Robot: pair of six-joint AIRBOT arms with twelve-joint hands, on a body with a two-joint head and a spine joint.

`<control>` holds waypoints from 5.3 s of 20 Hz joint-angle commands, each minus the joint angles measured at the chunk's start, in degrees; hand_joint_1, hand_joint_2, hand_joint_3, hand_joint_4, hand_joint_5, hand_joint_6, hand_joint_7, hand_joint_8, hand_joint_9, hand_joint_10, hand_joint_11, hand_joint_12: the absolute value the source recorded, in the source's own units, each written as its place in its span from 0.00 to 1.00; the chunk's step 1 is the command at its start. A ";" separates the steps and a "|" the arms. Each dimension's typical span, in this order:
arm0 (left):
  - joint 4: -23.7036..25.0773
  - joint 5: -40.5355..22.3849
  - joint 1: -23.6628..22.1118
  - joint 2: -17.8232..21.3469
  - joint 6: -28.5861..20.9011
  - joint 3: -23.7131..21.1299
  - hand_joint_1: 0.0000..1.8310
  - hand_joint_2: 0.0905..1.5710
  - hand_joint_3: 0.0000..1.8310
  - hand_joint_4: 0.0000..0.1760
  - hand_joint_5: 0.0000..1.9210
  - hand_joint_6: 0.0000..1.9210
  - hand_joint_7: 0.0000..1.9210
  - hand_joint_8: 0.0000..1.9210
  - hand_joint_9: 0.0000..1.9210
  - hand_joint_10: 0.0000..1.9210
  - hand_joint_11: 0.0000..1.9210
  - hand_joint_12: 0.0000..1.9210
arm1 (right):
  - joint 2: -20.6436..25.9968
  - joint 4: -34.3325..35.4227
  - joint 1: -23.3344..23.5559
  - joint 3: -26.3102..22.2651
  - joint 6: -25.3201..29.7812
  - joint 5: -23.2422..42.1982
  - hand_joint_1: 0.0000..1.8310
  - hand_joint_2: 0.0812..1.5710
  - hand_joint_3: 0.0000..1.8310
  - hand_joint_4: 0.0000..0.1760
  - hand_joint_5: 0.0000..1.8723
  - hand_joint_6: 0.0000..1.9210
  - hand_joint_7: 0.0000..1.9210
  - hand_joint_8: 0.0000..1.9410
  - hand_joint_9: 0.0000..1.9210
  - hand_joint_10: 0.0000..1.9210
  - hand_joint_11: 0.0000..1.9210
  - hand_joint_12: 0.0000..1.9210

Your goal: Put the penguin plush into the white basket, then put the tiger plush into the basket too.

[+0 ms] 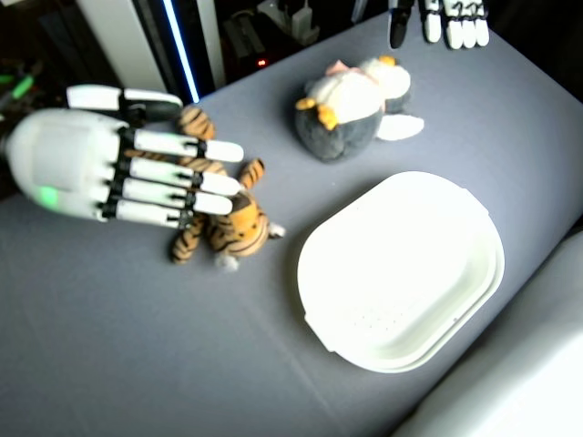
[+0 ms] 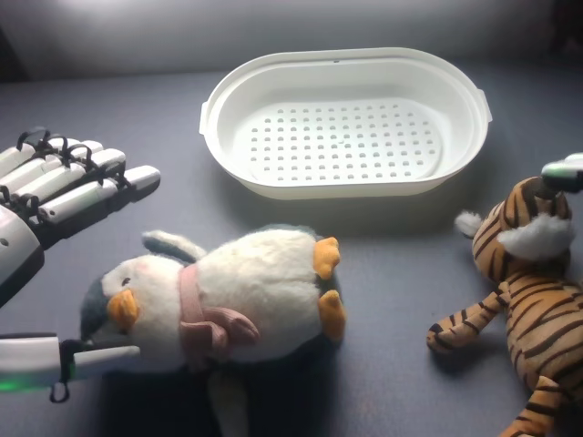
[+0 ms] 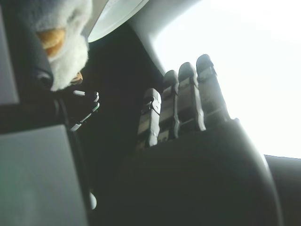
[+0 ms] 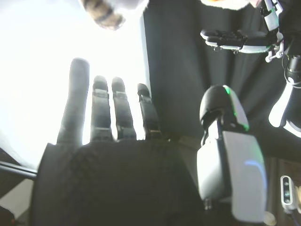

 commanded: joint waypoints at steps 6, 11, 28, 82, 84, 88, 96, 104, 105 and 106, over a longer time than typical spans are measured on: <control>1.86 -0.59 -1.20 -1.80 -0.96 1.44 0.30 0.49 0.00 0.82 0.07 0.00 0.06 0.00 0.07 0.00 0.00 0.19 | -0.27 1.49 0.50 0.49 0.40 7.14 0.27 0.80 0.00 0.14 0.20 0.00 0.21 0.00 0.19 0.00 0.09 0.23; 2.04 9.19 -4.89 -5.01 -0.14 5.06 0.34 0.43 0.00 0.99 0.03 0.00 0.07 0.00 0.09 0.00 0.00 0.38 | -0.30 1.49 0.52 0.68 0.40 6.74 0.25 0.80 0.00 0.28 0.21 0.00 0.21 0.00 0.18 0.00 0.10 0.19; 2.02 7.00 -8.87 -5.42 -1.72 7.96 0.70 0.67 0.00 0.00 0.61 0.21 0.53 0.62 0.44 0.75 0.33 0.97 | -0.43 2.07 0.60 0.91 1.09 6.56 0.28 0.83 0.00 0.31 0.23 0.00 0.24 0.00 0.23 0.00 0.21 0.05; 3.21 2.00 -10.29 -1.00 2.07 4.02 0.46 0.54 0.01 0.54 0.01 0.00 0.03 0.01 0.00 0.00 0.00 0.00 | -1.36 -10.75 5.55 1.58 -2.05 -13.21 0.70 0.78 0.00 0.00 0.39 0.63 0.34 0.73 0.39 0.79 0.33 0.75; 3.32 1.20 -9.81 -1.00 1.10 3.93 0.45 0.54 0.01 0.61 0.01 0.00 0.03 0.01 0.00 0.00 0.00 0.00 | -1.32 -10.36 7.76 1.92 -2.05 -10.01 0.68 0.73 0.00 0.00 0.53 0.52 0.40 0.67 0.42 0.75 0.43 0.81; 3.32 0.19 -9.37 -1.14 0.59 3.85 0.47 0.55 0.01 0.70 0.01 0.00 0.01 0.00 0.00 0.00 0.00 0.00 | -0.96 -5.68 11.75 2.03 -3.96 2.27 0.68 0.74 0.00 0.00 0.53 0.52 0.37 0.68 0.38 0.62 0.37 0.73; 3.63 0.09 -9.23 -2.16 0.31 4.39 0.48 0.54 0.00 0.59 0.02 0.00 0.03 0.01 0.00 0.00 0.00 0.00 | -11.61 -2.65 32.40 13.71 -9.87 -12.37 0.74 0.73 0.00 0.00 0.49 0.60 0.40 0.60 0.40 0.68 0.32 0.52; 4.69 1.24 -10.17 -3.72 -1.60 5.70 0.49 0.54 0.00 0.56 0.01 0.00 0.02 0.00 0.00 0.00 0.00 0.00 | -17.49 -4.27 39.09 22.38 -9.59 -27.59 0.23 0.70 0.00 1.00 0.01 0.00 0.00 0.00 0.00 0.00 0.00 0.00; 4.37 0.95 -9.97 -3.72 -1.60 5.66 0.49 0.54 0.00 0.56 0.01 0.00 0.02 0.00 0.00 0.00 0.00 0.00 | -17.47 -4.28 39.09 22.09 -9.59 -27.50 0.23 0.70 0.00 1.00 0.01 0.00 0.00 0.00 0.00 0.00 0.00 0.00; 3.90 0.39 -9.71 -3.74 -1.60 5.62 0.47 0.55 0.00 0.57 0.02 0.00 0.02 0.00 0.00 0.00 0.00 0.00 | -17.36 -4.27 39.09 21.41 -9.58 -26.55 0.18 0.71 0.00 1.00 0.00 0.00 0.00 0.00 0.00 0.00 0.00 0.00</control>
